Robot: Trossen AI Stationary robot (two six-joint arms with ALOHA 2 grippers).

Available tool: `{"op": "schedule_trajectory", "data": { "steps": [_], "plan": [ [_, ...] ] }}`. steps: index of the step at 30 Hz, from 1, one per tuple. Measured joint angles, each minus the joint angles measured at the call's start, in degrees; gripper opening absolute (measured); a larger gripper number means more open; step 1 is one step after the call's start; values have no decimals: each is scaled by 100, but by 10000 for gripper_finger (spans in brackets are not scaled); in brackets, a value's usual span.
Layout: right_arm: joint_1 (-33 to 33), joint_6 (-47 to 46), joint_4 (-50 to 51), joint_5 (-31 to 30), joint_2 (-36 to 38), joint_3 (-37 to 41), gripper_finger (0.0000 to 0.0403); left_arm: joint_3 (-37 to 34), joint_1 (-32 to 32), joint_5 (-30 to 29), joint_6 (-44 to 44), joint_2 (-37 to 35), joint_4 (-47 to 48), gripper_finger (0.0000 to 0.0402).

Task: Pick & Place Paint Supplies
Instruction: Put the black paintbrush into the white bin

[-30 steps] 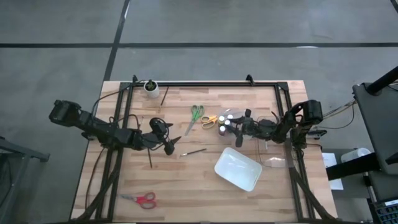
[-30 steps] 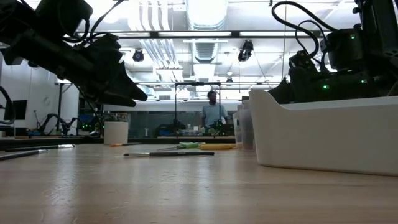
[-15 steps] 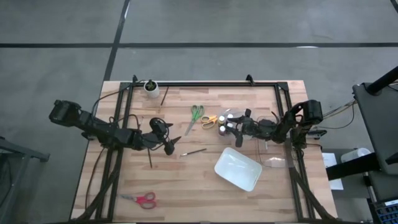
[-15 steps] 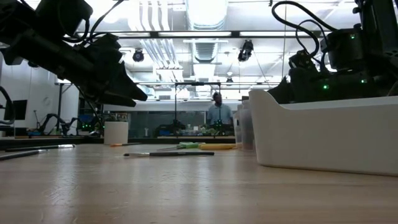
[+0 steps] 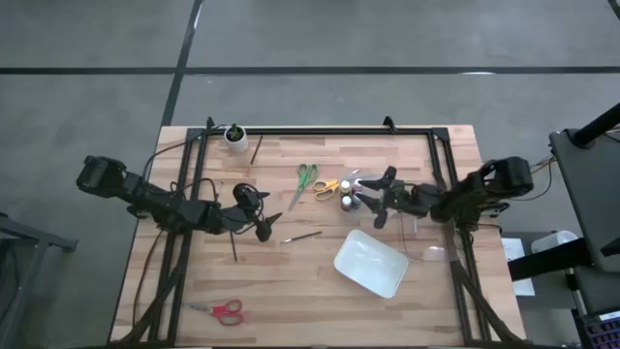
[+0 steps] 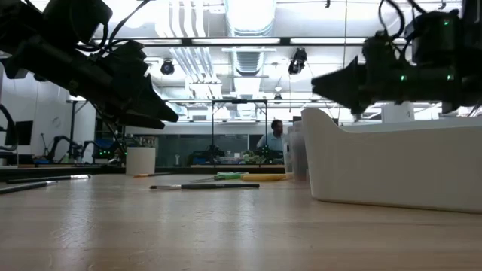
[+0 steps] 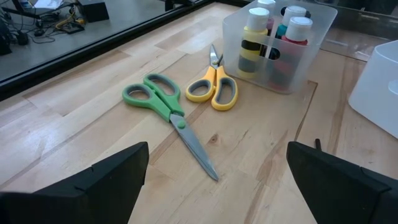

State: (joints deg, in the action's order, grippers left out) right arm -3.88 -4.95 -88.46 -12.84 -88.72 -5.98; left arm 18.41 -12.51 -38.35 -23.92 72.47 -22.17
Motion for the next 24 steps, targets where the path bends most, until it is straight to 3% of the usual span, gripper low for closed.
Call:
{"op": "schedule_trajectory", "data": {
  "steps": [9,19,24],
  "plan": [
    [15,450,1572,827,1510,-170,192,0,0,0,0,0,0,388],
    [436,732,5800,837,3332,-1158,192,0,0,0,0,0,0,388],
    [759,966,7106,827,3906,-1624,192,0,-2,0,0,0,0,388]
  ]
}}
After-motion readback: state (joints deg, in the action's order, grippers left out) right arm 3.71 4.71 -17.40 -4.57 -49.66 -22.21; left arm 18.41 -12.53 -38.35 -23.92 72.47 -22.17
